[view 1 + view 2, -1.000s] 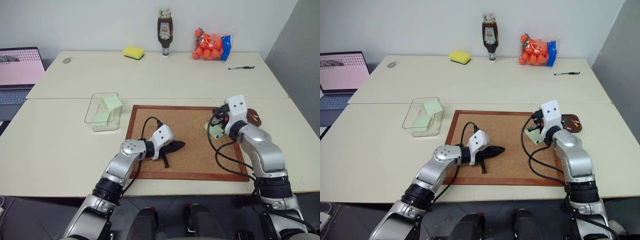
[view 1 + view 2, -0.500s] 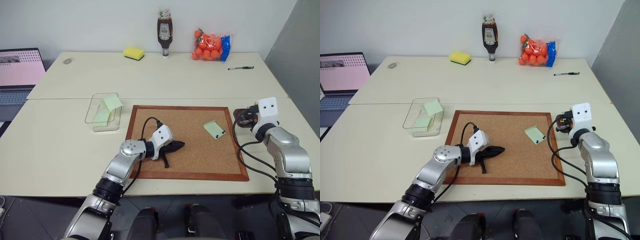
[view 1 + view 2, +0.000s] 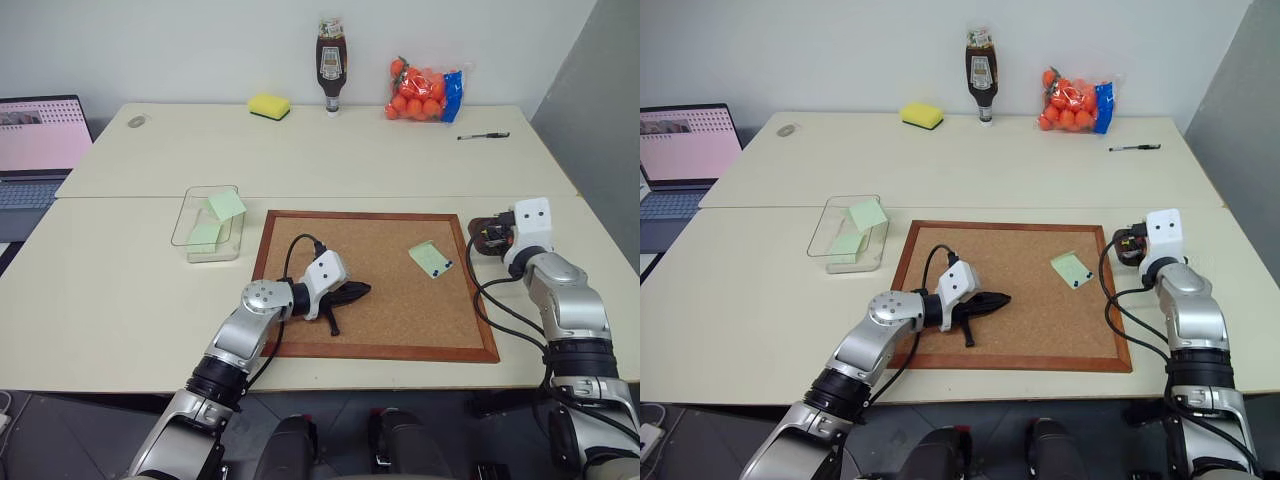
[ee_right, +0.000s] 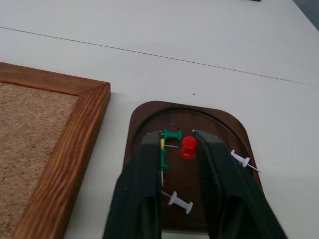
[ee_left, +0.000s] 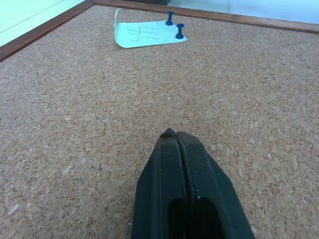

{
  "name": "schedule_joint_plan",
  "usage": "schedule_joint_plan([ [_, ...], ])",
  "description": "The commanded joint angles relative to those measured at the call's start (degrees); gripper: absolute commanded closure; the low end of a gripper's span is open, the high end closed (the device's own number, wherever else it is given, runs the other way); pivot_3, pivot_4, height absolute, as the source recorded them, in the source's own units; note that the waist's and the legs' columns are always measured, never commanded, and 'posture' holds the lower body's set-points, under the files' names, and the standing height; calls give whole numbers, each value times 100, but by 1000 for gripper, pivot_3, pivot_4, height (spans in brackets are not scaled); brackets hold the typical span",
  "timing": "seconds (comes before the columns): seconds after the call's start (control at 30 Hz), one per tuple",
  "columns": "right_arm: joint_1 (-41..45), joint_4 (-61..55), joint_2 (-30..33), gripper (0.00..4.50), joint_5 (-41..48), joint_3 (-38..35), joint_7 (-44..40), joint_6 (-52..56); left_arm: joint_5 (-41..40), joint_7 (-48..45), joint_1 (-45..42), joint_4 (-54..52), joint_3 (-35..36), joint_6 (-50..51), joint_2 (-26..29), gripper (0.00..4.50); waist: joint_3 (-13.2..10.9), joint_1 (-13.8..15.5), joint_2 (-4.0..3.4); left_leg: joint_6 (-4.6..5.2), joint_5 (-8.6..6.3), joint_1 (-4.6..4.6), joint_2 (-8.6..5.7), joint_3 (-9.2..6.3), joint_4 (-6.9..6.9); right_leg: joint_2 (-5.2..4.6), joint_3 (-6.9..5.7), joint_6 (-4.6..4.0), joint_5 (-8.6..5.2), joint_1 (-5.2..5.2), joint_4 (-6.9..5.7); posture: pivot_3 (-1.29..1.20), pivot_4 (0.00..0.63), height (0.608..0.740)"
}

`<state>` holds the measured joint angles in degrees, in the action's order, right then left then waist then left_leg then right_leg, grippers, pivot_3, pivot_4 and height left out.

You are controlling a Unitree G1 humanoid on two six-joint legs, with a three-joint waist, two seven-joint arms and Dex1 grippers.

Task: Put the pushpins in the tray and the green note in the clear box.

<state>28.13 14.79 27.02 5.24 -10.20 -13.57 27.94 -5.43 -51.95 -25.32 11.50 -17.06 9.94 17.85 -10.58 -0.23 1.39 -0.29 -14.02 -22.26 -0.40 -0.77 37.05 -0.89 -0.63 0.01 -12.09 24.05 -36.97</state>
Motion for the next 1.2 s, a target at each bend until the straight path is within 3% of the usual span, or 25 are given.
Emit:
schedule_joint_plan([
  [0.03, 142, -110, 106, 2537, -8, -162, 71, -189, 79, 4, 92, 53, -77, 101, 21, 4500, 0, 0, 0, 0, 0, 0, 0, 0, 0, 0, 0, 0, 0, 0, 0, 0, 150, 740],
  [0.07, 118, -174, 110, 2364, -4, -182, 99, -182, 77, -4, 77, 67, -75, 99, 21, 4500, 0, 0, 0, 0, 0, 0, 0, -1, 0, 0, -1, 0, 0, 0, 0, 0, 150, 740],
  [1.2, 32, -45, -141, 2364, 521, -597, 294, 485, 119, -45, -14, 187, -130, 15, -6, 4500, 1, 0, -1, 0, 0, 0, 0, -1, 0, 1, 0, 0, 0, 0, 0, 0, 150, 740],
])
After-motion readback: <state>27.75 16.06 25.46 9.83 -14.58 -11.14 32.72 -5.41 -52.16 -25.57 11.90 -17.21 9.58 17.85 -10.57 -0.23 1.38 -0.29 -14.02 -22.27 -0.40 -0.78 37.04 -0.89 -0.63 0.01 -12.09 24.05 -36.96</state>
